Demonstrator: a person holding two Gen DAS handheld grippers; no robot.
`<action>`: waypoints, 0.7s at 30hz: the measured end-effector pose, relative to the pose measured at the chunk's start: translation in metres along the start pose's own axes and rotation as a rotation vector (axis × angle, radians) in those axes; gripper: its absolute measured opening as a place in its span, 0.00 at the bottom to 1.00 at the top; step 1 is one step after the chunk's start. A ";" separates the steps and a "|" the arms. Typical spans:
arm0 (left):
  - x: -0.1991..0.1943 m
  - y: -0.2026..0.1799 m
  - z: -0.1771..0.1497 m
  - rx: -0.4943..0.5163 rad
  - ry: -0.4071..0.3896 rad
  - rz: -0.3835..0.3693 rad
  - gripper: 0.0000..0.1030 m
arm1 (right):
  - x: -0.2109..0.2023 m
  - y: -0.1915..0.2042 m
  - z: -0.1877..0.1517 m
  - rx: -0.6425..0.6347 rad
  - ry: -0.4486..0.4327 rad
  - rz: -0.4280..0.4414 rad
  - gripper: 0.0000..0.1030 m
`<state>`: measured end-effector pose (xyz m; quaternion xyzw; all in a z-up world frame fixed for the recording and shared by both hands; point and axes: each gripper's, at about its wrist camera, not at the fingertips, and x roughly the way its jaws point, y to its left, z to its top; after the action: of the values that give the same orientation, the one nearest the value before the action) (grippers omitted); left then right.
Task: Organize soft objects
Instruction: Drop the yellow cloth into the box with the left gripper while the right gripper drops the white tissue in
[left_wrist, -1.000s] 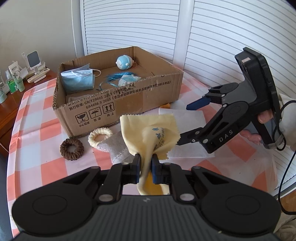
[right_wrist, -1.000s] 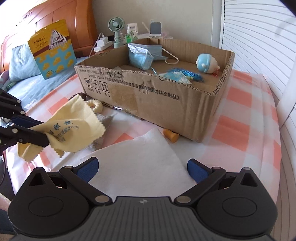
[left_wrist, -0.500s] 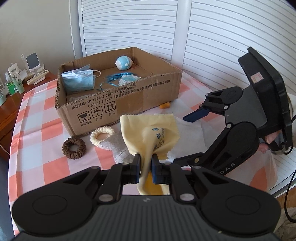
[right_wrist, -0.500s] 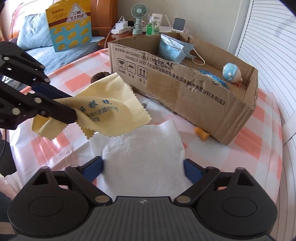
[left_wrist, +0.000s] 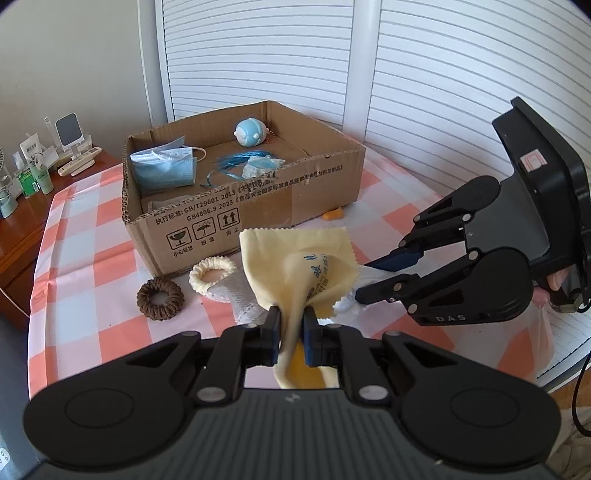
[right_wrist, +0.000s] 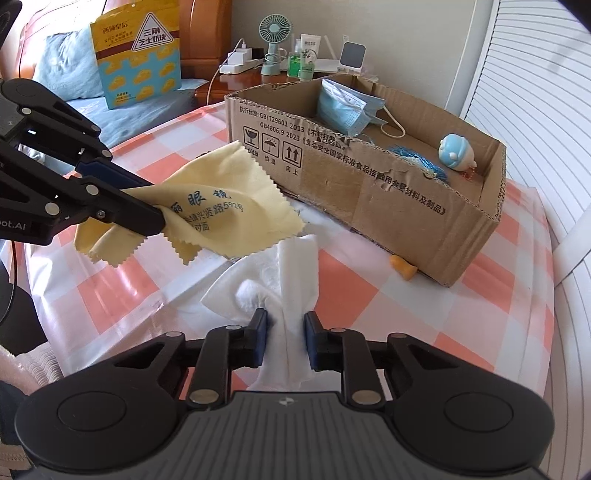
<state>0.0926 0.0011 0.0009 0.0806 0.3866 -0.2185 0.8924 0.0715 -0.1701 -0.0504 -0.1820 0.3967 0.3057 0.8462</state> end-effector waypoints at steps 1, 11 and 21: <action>-0.001 0.000 0.000 -0.001 -0.001 -0.001 0.10 | -0.001 0.000 0.000 0.001 -0.001 -0.005 0.24; -0.013 0.006 0.007 0.013 -0.012 0.007 0.10 | -0.027 0.000 0.005 -0.012 -0.047 -0.046 0.23; -0.030 0.015 0.039 0.077 -0.066 0.018 0.10 | -0.063 -0.012 0.026 -0.030 -0.131 -0.120 0.23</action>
<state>0.1066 0.0123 0.0489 0.1112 0.3473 -0.2279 0.9028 0.0629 -0.1882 0.0158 -0.1976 0.3242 0.2715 0.8844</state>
